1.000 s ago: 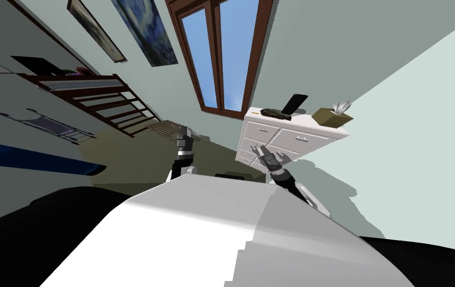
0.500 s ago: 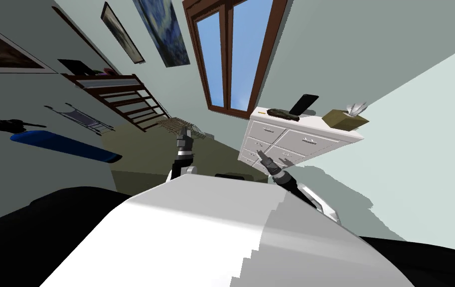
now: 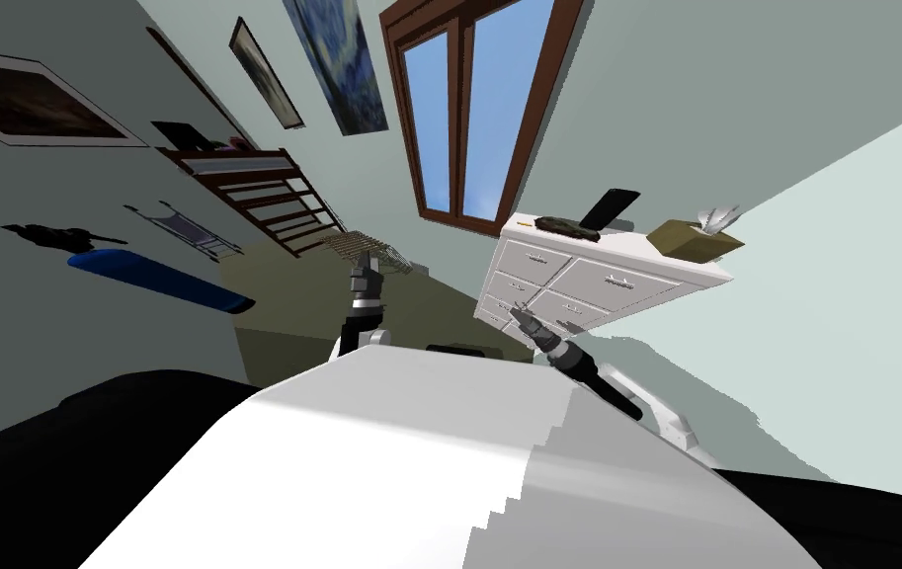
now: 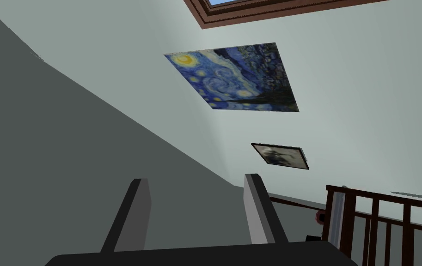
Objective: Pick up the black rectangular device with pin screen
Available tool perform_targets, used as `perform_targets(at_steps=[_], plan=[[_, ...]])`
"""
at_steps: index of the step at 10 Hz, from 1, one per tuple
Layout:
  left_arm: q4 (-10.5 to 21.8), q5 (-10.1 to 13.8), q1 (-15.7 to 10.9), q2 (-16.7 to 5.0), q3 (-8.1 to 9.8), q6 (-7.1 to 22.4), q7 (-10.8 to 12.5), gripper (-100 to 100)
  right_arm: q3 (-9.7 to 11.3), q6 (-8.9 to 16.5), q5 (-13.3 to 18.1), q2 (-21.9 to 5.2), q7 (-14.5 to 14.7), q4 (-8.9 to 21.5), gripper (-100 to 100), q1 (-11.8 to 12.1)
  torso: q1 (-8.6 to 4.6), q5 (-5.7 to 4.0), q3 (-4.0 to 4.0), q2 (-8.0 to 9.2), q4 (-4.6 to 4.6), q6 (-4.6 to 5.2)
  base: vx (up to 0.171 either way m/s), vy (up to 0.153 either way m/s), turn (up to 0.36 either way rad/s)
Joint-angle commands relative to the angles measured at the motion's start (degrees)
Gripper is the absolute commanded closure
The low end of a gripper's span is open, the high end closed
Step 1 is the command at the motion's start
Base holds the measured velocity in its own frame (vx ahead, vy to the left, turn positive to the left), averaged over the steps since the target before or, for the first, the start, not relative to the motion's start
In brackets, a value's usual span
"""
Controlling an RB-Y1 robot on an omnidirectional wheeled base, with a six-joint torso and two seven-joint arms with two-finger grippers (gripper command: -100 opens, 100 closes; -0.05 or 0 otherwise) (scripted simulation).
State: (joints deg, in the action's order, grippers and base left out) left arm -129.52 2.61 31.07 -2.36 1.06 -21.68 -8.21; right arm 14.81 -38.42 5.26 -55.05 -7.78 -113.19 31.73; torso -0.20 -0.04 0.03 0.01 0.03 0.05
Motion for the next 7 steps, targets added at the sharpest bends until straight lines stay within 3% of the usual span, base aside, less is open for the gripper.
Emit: perform_targets(at_steps=[1, 3, 4, 7], plan=[[0.0, 0.0, 0.0, 0.0, 0.0, 0.0, 0.0, 0, 1.78, -1.65, 0.27, -2.86, -0.88, 2.56, -100, -0.73, 0.0, 0.0, 0.0, 0.0, 0.0, 0.0, -0.029, 0.005, 0.335], [0.0, 0.0, 0.0, 0.0, 0.0, 0.0, 0.0, 0, 1.78, -1.65, 0.27, -6.2, -0.88, 2.56, -100, -0.73, -0.04, 0.0, 0.04, 0.07, 0.01, -0.01, -0.031, -0.008, 0.071], [0.0, 0.0, 0.0, 0.0, 0.0, 0.0, 0.0, 0, 3.59, -3.55, 0.56, -7.95, -1.67, 5.29, -100, -1.54, -0.04, -0.01, 0.03, 0.04, 0.01, 0.02, -0.028, -0.01, 0.238], [0.0, 0.0, 0.0, 0.0, 0.0, 0.0, 0.0, 0, 3.59, -3.55, 0.56, -12.43, -1.67, 5.29, -100, -1.54, -0.06, -0.01, 0.0, -0.01, 0.0, 0.01, -0.012, -0.009, 0.061]])
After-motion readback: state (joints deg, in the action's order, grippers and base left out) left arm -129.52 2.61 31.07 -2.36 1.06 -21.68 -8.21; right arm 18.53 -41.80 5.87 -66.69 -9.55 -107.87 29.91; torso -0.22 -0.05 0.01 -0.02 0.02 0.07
